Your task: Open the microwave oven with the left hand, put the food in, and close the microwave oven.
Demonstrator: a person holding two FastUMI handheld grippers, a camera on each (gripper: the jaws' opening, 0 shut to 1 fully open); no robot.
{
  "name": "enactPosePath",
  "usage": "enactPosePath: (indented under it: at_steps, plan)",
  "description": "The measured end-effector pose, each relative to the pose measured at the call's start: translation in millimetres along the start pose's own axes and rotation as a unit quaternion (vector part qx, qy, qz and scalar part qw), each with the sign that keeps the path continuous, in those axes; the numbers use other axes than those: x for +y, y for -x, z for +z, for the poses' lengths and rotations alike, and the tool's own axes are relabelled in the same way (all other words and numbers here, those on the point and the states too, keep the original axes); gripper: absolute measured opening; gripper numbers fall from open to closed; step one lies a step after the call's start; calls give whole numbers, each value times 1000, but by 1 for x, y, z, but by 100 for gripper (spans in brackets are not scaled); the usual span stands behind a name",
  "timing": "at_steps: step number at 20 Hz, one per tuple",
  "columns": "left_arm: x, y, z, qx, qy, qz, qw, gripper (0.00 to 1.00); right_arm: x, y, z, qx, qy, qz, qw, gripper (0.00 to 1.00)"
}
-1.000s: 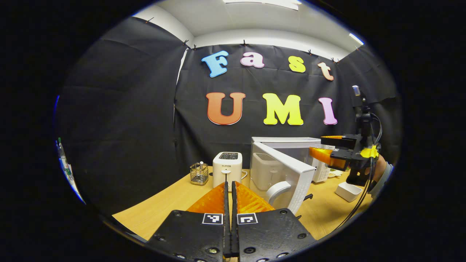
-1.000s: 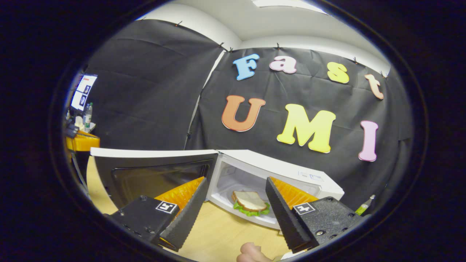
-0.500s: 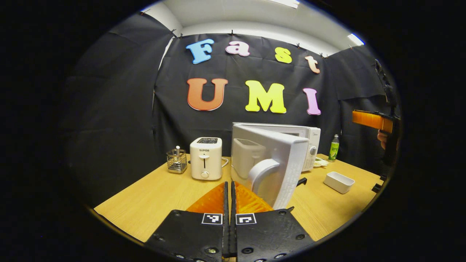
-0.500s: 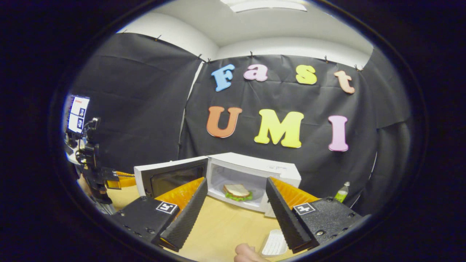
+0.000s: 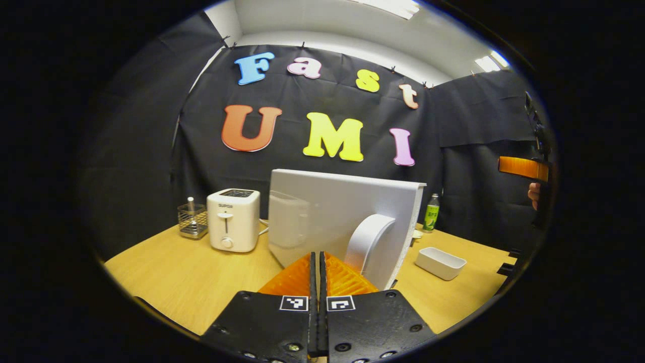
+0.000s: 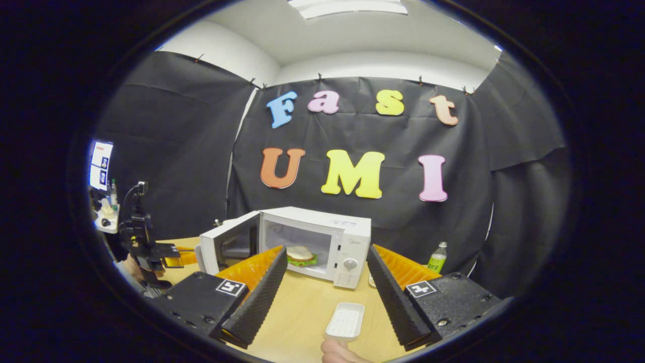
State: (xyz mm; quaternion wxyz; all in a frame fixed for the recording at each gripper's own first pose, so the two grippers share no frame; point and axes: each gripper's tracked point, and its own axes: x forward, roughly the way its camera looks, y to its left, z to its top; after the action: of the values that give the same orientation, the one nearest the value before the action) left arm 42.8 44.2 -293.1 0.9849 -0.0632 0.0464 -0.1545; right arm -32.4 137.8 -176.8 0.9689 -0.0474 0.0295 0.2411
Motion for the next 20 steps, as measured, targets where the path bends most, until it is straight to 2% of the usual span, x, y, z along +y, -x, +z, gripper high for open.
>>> enactPosePath:
  at_steps: [1, 2, 7, 8, 10, 13, 14, 15, 16, 17, 18, 20]
  plan:
    - [-5, -10, -1, 3, -1, -3, 1000, 0, -4, 1, -1, -2, -5, 1, 1000, 100]
    - [-9, -21, -2, 5, -5, -5, 1000, 0, -9, 0, -1, -4, -8, 2, 1000, 96]
    - [-41, -78, -9, 16, -10, -33, 999, 0, -40, -5, -10, -6, -21, -8, 1000, 96]
    - [-43, -85, -8, 13, -13, -33, 999, 0, -47, -7, -13, -5, -26, -9, 1000, 100]
    - [-58, -107, -10, 19, -16, -43, 999, 0, -63, -10, -19, -1, -37, -17, 999, 96]
    - [-76, -140, -9, 17, -27, -56, 998, 0, -89, -17, -31, 6, -56, -32, 998, 96]
    - [-79, -152, -8, 16, -31, -55, 998, 0, -97, -20, -36, 11, -61, -37, 997, 100]
    - [-81, -164, -9, 17, -35, -53, 998, 0, -105, -21, -41, 15, -64, -40, 997, 100]
    - [-85, -177, -10, 20, -39, -53, 998, 0, -111, -23, -45, 18, -67, -44, 997, 96]
    - [-87, -187, -11, 22, -43, -49, 998, 0, -117, -26, -48, 20, -68, -46, 996, 100]
    - [-88, -198, -11, 22, -45, -46, 998, 0, -122, -29, -50, 20, -68, -47, 996, 96]
    - [-92, -217, -9, 20, -47, -42, 998, 0, -134, -36, -51, 18, -64, -52, 996, 96]
